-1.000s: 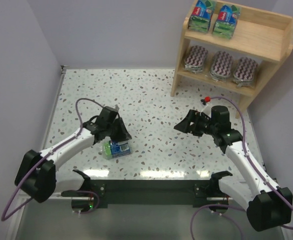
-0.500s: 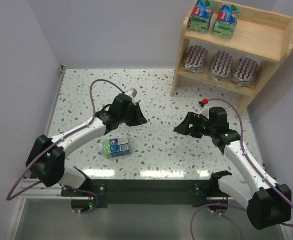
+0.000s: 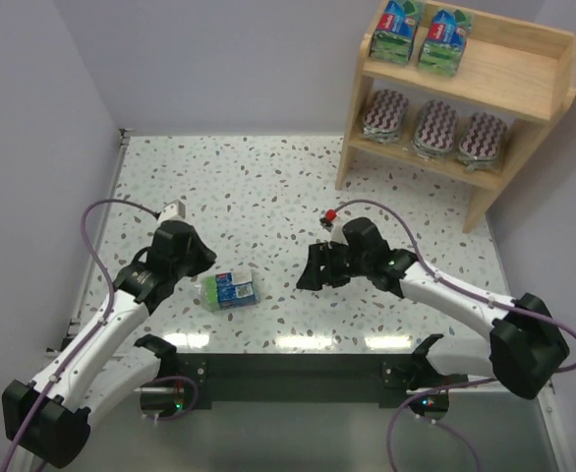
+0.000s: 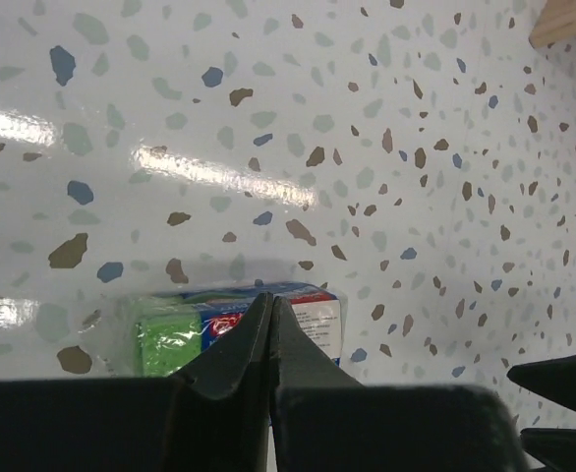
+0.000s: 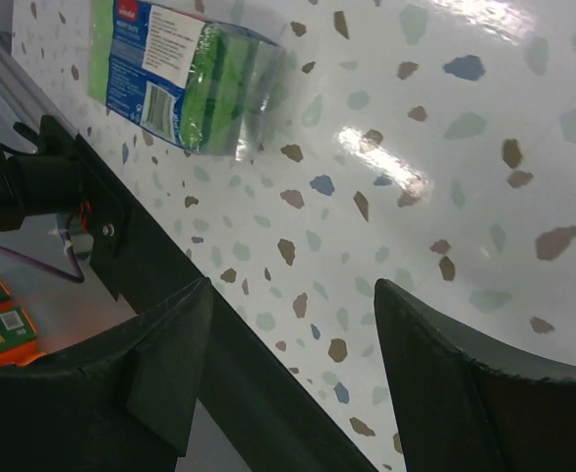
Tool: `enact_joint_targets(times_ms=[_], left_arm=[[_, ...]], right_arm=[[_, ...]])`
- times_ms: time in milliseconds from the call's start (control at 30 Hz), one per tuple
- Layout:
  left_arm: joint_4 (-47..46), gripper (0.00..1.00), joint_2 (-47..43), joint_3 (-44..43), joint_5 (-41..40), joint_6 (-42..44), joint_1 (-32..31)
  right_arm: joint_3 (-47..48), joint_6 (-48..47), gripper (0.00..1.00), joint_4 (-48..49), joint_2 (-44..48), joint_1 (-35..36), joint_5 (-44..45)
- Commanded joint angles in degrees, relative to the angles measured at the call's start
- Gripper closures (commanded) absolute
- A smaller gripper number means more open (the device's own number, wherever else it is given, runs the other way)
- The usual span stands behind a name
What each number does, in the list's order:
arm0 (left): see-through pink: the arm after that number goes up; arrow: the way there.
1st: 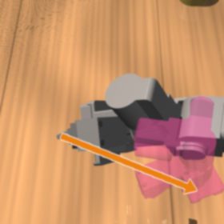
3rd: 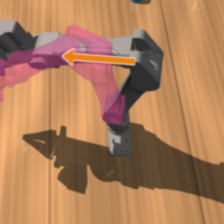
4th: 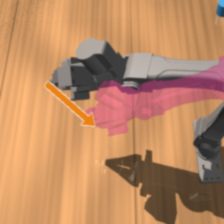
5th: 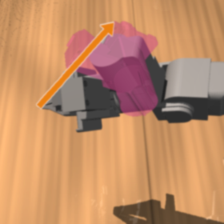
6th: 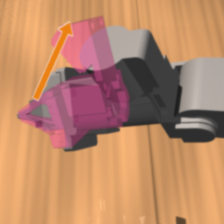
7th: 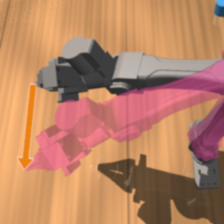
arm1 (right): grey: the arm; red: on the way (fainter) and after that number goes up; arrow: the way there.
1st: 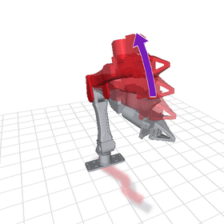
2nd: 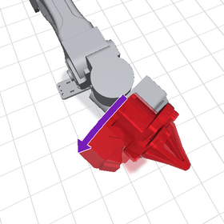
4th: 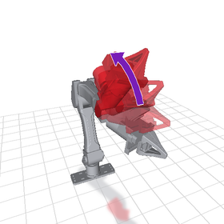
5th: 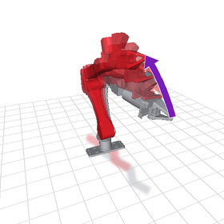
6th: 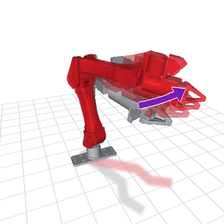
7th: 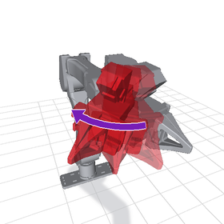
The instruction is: Place and organize the cleaning sponges onto the shelf
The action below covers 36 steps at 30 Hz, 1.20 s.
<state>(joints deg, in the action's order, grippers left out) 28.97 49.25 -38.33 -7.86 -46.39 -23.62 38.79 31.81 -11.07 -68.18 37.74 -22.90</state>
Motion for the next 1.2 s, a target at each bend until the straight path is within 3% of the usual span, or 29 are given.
enact_joint_targets(times_ms=[0, 333, 567, 833, 867, 967, 1067, 1100, 1167], left_arm=[[5.2, 0.98, -1.9, -0.3, -4.4, -1.2, 0.4], [10.0, 0.97, -4.6, 1.9, -7.8, -2.5, 0.4], [11.2, 0.94, -5.7, 3.4, -8.0, -4.0, 0.3], [8.0, 0.93, -6.0, 6.4, -4.9, -5.0, 0.4], [7.7, 0.93, -6.1, 6.5, -4.6, -5.2, 0.4], [7.9, 0.93, -6.2, 6.6, -4.9, -5.1, 0.4], [8.5, 0.93, -7.2, 5.9, -5.5, -5.0, 0.4], [8.5, 0.93, -7.4, 5.4, -5.8, -5.0, 0.4], [8.7, 0.93, -8.0, 4.7, -6.1, -5.0, 0.4]], right_arm=[[7.0, -0.3, 0.3, 6.9, -5.5, 5.2, 5.6], [20.3, -0.1, 0.3, 10.8, -24.4, 16.0, 10.3], [27.6, 0.5, 0.3, 8.3, -33.7, 18.3, 13.0], [28.5, 2.8, 0.32, 6.4, -40.1, 18.7, 14.6], [28.5, 3.1, 0.35, 6.8, -40.8, 18.6, 14.1], [27.8, 3.5, 0.68, 6.6, -39.1, 18.4, 14.0], [25.2, 3.4, 0.84, 6.7, -35.5, 17.6, 15.0], [24.6, 3.7, 0.95, 6.5, -33.0, 17.1, 14.7], [22.6, 3.9, 1.0, 5.9, -30.8, 15.3, 13.8]])
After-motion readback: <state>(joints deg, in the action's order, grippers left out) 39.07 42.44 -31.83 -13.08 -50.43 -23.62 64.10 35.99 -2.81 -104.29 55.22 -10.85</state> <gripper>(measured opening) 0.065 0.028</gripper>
